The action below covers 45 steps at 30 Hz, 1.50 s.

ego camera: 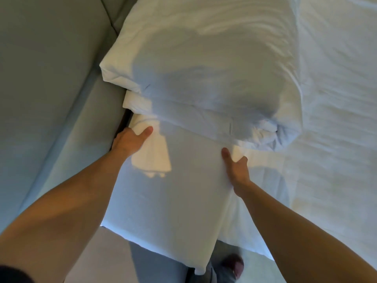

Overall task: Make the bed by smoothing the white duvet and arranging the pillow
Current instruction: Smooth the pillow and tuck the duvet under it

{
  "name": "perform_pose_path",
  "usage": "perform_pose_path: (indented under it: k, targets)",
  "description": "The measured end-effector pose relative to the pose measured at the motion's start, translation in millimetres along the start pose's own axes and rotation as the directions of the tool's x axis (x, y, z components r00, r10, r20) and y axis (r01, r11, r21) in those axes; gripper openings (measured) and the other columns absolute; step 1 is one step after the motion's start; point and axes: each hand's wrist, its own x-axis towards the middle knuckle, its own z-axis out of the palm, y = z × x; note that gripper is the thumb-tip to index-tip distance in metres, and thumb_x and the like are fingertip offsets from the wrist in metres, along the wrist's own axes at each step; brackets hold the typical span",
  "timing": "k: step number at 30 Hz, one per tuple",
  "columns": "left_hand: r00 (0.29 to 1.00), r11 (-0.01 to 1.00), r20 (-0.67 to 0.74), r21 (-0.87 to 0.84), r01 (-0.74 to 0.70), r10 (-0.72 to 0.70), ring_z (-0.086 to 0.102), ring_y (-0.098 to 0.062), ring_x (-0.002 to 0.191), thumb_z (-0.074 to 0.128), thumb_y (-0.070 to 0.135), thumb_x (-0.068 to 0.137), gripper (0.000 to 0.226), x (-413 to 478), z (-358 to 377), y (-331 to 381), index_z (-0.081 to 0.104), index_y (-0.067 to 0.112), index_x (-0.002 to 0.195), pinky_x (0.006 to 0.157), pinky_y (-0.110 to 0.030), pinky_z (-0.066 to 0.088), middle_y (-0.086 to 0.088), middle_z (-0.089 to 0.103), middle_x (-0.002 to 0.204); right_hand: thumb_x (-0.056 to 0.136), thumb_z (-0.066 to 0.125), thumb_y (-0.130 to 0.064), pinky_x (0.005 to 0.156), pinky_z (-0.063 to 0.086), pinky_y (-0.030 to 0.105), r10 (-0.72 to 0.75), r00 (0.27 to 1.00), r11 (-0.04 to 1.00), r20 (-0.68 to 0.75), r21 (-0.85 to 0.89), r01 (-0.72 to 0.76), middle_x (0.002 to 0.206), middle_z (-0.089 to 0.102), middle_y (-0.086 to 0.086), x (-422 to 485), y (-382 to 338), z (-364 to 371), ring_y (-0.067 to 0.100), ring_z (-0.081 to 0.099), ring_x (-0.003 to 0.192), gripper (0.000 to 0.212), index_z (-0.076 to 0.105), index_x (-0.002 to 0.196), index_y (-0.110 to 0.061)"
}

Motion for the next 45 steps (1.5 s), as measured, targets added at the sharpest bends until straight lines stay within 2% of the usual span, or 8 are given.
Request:
perform_pose_path:
  k: [6,13,18,26,29,34,39,45]
  targets:
    - [0.999,0.995,0.018,-0.086,-0.044,0.046,0.063,-0.038,0.116,0.048,0.084,0.085,0.095,-19,-3,1,0.055,0.004,0.136,0.096,-0.041,0.054,-0.019,0.062,0.132,0.091,0.063,-0.069,0.112,0.045,0.053,-0.054,0.997,0.998,-0.056,0.018,0.055,0.136,0.055,0.01,-17,-3,4,0.035,0.056,0.125,0.09,0.035,0.152,-0.011]
    - [0.992,0.989,-0.073,-0.097,-0.113,0.106,0.063,-0.034,0.087,0.049,0.079,0.088,0.08,-76,-15,-23,0.064,0.002,0.103,0.073,-0.035,0.048,-0.018,0.069,0.104,0.088,0.066,-0.069,0.105,0.052,0.055,-0.088,0.995,0.995,-0.04,0.045,0.09,0.125,0.062,0.009,-62,20,-12,0.034,0.062,0.115,0.078,0.048,0.138,-0.011]
    - [0.992,0.985,-0.09,-0.138,-0.099,0.087,0.066,-0.041,0.11,0.052,0.076,0.09,0.086,-137,-14,-60,0.066,-0.003,0.122,0.09,-0.041,0.054,-0.023,0.07,0.119,0.093,0.067,-0.06,0.099,0.05,0.046,-0.126,0.992,0.991,-0.027,0.033,0.127,0.118,0.061,0.006,-103,50,-27,0.031,0.058,0.105,0.069,0.05,0.139,-0.012]
    - [0.996,0.943,-0.087,-0.332,-0.027,-0.002,0.066,-0.037,0.104,0.056,0.084,0.079,0.101,-247,4,-121,0.06,-0.002,0.131,0.082,-0.042,0.053,-0.021,0.07,0.117,0.092,0.073,-0.052,0.093,0.052,0.044,-0.183,0.983,0.98,0.023,0.081,0.181,0.118,0.068,0.008,-173,102,-72,0.031,0.064,0.104,0.061,0.06,0.134,-0.01]
    - [0.994,0.885,-0.105,-0.462,-0.058,0.01,0.064,-0.034,0.111,0.065,0.078,0.079,0.098,-292,3,-140,0.056,0.001,0.139,0.095,-0.046,0.054,-0.016,0.067,0.127,0.093,0.074,-0.045,0.087,0.048,0.039,-0.193,0.979,0.977,0.058,0.106,0.186,0.107,0.068,0.004,-210,113,-94,0.03,0.062,0.102,0.053,0.062,0.132,-0.011]
    - [0.981,0.795,-0.179,-0.583,-0.168,0.076,0.061,-0.026,0.091,0.07,0.056,0.09,0.041,-377,-4,-159,0.06,0.016,0.093,0.09,-0.044,0.053,-0.007,0.063,0.1,0.092,0.079,-0.034,0.078,0.054,0.034,-0.285,0.953,0.944,0.101,0.2,0.261,0.103,0.073,0.002,-270,143,-134,0.02,0.068,0.091,0.045,0.067,0.126,-0.006]
    - [0.971,0.719,-0.21,-0.657,-0.227,0.115,0.071,-0.029,0.095,0.07,0.052,0.093,0.045,-462,-16,-167,0.068,0.012,0.113,0.09,-0.049,0.059,-0.008,0.074,0.103,0.097,0.072,-0.038,0.086,0.052,0.043,-0.365,0.929,0.914,0.066,0.217,0.344,0.118,0.069,0.007,-337,160,-174,0.023,0.065,0.095,0.051,0.06,0.138,-0.011]
    - [0.937,0.637,-0.298,-0.69,-0.344,0.184,0.071,-0.022,0.099,0.068,0.045,0.096,0.039,-529,-39,-154,0.069,0.016,0.122,0.084,-0.037,0.056,0.0,0.075,0.107,0.097,0.072,-0.04,0.069,0.053,0.031,-0.462,0.887,0.849,0.008,0.295,0.439,0.111,0.068,-0.001,-395,147,-216,0.014,0.065,0.093,0.049,0.059,0.139,-0.017]
